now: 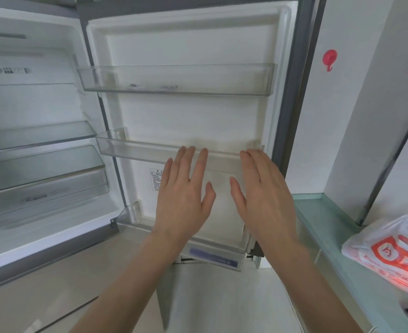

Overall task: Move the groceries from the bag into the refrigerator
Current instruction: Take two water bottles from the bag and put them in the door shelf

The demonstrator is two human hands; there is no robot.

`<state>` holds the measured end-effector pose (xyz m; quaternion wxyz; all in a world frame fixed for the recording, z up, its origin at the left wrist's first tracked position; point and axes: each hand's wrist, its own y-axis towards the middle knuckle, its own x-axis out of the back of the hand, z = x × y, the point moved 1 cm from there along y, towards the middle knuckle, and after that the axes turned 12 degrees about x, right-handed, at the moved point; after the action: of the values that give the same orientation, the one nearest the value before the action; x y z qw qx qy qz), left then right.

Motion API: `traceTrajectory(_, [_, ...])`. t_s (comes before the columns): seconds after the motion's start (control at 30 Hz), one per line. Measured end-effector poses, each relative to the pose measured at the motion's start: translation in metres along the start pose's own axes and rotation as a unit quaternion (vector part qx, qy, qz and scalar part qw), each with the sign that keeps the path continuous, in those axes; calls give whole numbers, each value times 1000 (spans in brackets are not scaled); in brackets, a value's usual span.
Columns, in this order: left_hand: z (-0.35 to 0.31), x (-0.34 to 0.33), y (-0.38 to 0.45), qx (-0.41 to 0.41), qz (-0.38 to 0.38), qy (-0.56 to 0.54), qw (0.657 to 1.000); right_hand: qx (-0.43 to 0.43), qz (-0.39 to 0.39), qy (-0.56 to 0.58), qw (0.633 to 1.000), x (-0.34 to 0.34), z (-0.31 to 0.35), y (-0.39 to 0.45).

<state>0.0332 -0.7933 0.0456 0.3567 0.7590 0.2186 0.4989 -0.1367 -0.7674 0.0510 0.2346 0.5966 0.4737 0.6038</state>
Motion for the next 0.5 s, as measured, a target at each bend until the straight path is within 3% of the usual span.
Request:
traceTrajectory(0.2, [9, -21, 21, -7, 13, 25, 1000, -26, 21, 6, 999, -24, -27, 7])
traceTrajectory(0.5, [11, -46, 53, -52, -34, -16, 998, -41, 46, -24, 998, -37, -45, 26])
